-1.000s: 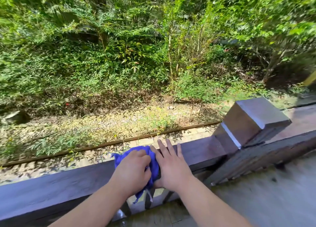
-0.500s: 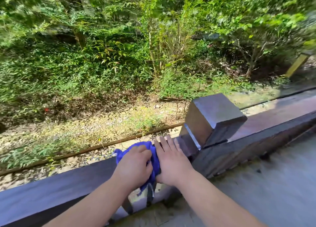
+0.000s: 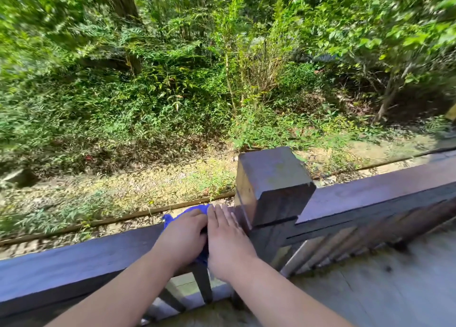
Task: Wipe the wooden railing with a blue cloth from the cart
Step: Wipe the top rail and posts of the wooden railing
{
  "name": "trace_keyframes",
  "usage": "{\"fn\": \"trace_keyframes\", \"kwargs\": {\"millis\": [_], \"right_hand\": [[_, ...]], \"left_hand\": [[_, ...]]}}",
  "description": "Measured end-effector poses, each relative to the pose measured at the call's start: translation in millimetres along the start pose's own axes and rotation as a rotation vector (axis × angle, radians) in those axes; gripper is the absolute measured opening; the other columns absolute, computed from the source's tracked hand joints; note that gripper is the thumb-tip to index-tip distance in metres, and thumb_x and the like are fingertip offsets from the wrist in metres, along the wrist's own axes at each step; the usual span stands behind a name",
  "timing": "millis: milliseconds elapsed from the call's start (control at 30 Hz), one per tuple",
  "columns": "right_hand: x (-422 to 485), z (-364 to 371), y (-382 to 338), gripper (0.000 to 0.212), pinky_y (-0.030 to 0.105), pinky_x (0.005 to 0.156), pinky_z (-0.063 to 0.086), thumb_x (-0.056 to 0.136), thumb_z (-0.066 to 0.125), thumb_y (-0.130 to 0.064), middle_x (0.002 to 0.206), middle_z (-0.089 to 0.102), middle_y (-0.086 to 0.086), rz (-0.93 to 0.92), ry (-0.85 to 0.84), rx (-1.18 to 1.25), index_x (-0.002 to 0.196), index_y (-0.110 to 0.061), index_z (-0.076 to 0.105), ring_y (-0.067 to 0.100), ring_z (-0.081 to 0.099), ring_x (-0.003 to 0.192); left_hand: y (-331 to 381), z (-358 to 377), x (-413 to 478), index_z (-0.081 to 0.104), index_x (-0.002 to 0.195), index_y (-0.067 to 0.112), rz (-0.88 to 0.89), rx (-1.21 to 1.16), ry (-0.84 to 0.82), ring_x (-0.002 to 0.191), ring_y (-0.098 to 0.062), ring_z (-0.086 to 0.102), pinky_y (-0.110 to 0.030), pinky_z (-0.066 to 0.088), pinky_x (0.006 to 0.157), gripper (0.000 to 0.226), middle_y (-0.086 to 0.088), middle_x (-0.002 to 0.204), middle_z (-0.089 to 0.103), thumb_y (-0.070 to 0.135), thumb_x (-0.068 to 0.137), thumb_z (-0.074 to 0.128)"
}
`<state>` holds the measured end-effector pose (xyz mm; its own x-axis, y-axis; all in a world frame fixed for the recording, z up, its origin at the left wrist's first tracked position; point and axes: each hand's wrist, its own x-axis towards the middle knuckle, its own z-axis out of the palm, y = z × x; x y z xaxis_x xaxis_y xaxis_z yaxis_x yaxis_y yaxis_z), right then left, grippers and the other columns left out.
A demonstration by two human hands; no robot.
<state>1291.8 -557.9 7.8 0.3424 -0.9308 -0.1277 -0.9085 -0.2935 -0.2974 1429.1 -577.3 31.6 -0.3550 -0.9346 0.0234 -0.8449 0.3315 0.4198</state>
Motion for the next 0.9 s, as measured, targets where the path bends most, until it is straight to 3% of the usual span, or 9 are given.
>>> {"fn": "trace_keyframes", "kwargs": {"millis": [133,200,267,333,467,533,667,800,900], "right_hand": [[-3,-5,-1,0.088,0.04,0.127,0.007,0.09,0.053,-0.007,0.17,0.012,0.012,-0.026,0.046,0.087,0.161,-0.012,0.003,0.026,0.001,0.158],[-7,-10,-4,0.073,0.042,0.124,0.022,0.092,0.048,-0.008,0.163,0.032,0.011,-0.001,0.095,0.148,0.158,-0.016,0.019,0.029,0.019,0.153],[-16,-13,-6,0.051,0.046,0.103,0.043,0.092,0.046,-0.011,0.14,0.052,0.008,0.055,0.156,0.182,0.142,-0.021,0.039,0.033,0.044,0.134],[-26,-17,-8,0.033,0.046,0.083,0.048,0.092,0.045,-0.013,0.121,0.058,0.006,0.116,0.187,0.207,0.123,-0.024,0.047,0.036,0.055,0.111],[-46,-26,-9,0.032,0.044,0.087,0.049,0.09,0.048,-0.014,0.12,0.061,0.003,0.223,0.267,0.353,0.118,-0.028,0.055,0.032,0.059,0.106],[-58,-30,-11,0.033,0.042,0.091,0.048,0.091,0.05,-0.016,0.124,0.061,-0.001,0.251,0.311,0.388,0.12,-0.03,0.056,0.027,0.059,0.108],[-81,-33,-7,0.028,0.043,0.087,0.049,0.094,0.05,-0.022,0.124,0.06,-0.007,0.307,0.356,0.353,0.119,-0.036,0.052,0.024,0.059,0.103],[-106,-41,9,0.025,0.04,0.079,0.048,0.093,0.05,-0.026,0.117,0.061,-0.011,0.37,0.426,0.325,0.115,-0.039,0.05,0.021,0.058,0.095],[-121,-51,26,0.027,0.038,0.075,0.045,0.092,0.049,-0.026,0.113,0.06,-0.013,0.399,0.456,0.302,0.114,-0.041,0.047,0.02,0.057,0.09]], "left_hand": [[1,-8,-3,0.058,0.093,0.03,-0.104,-0.049,0.121,0.086,-0.017,0.058,-0.035,0.04,0.063,0.013,0.011,0.088,0.06,0.031,0.093,0.045],[-1,-11,-7,0.056,0.086,0.031,-0.136,-0.118,0.137,0.083,-0.017,0.058,-0.035,0.041,0.064,0.009,0.009,0.087,0.063,0.033,0.093,0.05],[-1,-13,-11,0.054,0.081,0.032,-0.134,-0.191,0.118,0.079,-0.013,0.056,-0.034,0.038,0.063,0.011,0.01,0.083,0.063,0.036,0.092,0.055],[0,-16,-16,0.053,0.08,0.032,-0.111,-0.239,0.064,0.074,-0.009,0.056,-0.032,0.041,0.062,0.012,0.01,0.078,0.063,0.037,0.09,0.056],[4,-22,-28,0.05,0.082,0.035,-0.049,-0.36,-0.091,0.068,-0.004,0.056,-0.027,0.041,0.058,0.01,0.01,0.073,0.062,0.035,0.074,0.057],[6,-22,-31,0.048,0.082,0.029,0.011,-0.271,-0.126,0.066,-0.008,0.055,-0.03,0.043,0.057,0.016,0.008,0.072,0.06,0.035,0.071,0.058],[21,-17,-28,0.039,0.079,0.03,0.131,0.023,-0.02,0.073,-0.016,0.05,-0.036,0.039,0.059,0.017,0.009,0.08,0.053,0.041,0.078,0.052],[47,-10,-22,0.043,0.083,0.03,0.185,0.113,0.006,0.076,-0.018,0.056,-0.036,0.047,0.061,0.018,0.007,0.083,0.054,0.048,0.082,0.047],[75,-1,-20,0.037,0.08,0.029,0.213,0.105,0.025,0.073,-0.021,0.056,-0.035,0.044,0.056,0.021,0.007,0.078,0.054,0.049,0.083,0.045]]}}
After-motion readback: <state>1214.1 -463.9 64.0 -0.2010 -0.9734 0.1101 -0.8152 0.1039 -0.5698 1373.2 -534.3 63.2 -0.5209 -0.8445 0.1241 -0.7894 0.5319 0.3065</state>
